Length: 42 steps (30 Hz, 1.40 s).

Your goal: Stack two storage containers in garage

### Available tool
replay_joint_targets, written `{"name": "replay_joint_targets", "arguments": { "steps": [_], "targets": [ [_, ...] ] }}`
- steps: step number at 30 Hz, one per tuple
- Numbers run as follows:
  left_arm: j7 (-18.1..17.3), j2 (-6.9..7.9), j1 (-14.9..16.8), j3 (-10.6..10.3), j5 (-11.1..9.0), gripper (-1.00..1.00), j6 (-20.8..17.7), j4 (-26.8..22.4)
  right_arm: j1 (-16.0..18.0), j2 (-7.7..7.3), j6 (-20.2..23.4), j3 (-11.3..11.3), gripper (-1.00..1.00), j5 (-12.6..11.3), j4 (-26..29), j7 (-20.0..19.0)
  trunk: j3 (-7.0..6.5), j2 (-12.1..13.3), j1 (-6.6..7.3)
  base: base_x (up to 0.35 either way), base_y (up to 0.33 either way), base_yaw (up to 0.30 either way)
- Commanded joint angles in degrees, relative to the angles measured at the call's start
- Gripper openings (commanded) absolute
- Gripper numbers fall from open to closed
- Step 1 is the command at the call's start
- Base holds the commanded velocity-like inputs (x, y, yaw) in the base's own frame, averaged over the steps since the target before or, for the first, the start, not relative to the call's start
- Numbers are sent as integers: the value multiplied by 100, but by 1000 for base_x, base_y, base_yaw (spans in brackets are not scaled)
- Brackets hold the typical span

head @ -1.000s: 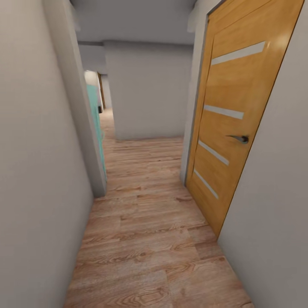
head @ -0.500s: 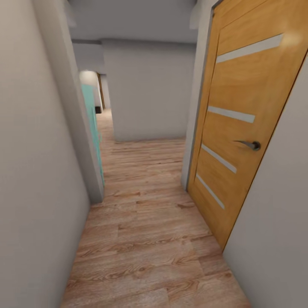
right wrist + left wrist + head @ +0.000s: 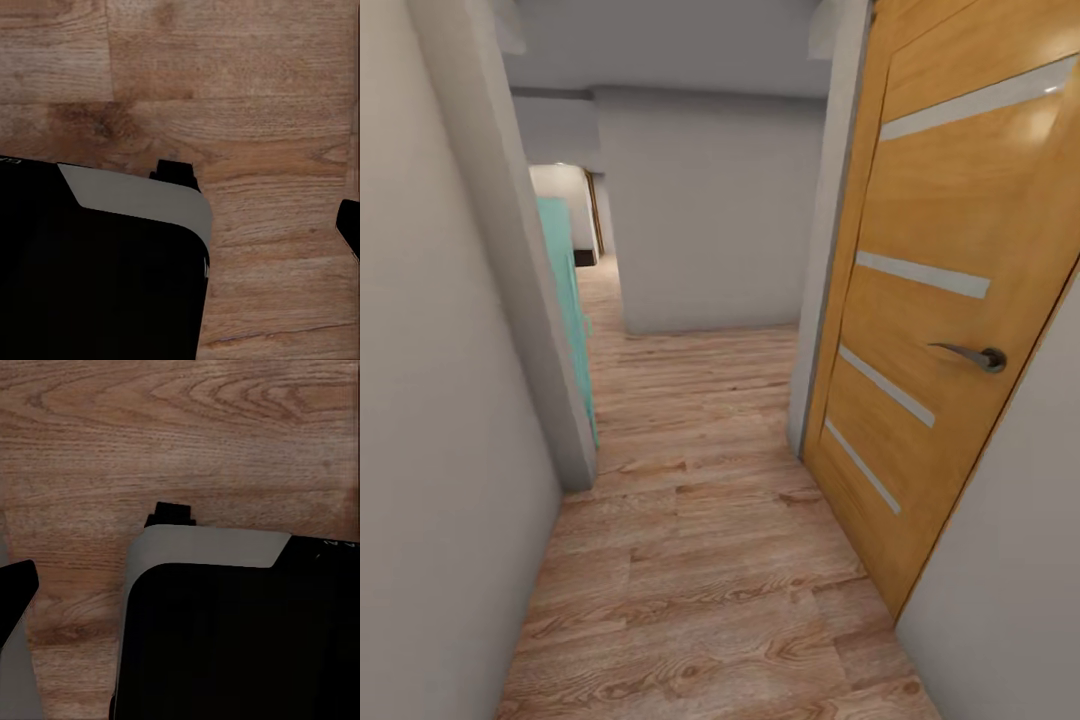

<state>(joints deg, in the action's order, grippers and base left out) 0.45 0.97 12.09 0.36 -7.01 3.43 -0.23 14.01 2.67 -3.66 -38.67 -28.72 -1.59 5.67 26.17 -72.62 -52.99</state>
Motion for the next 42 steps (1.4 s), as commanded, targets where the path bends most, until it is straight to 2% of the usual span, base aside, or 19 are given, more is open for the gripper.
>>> {"name": "replay_joint_targets", "arguments": {
  "steps": [1, 42],
  "targets": [
    [3, 0, 4, -1, -46, 100, 18, 5, 6, 5, -30, -47, 100, -54, -17, 4, 6, -3, -3, 321, 0, 0],
    [7, 0, 4, -1, -46, 100, 18, 5, 6, 5, -30, -53, 100, -46, -17, 4, 6, -3, -3, 321, 0, 0]
  ]
}}
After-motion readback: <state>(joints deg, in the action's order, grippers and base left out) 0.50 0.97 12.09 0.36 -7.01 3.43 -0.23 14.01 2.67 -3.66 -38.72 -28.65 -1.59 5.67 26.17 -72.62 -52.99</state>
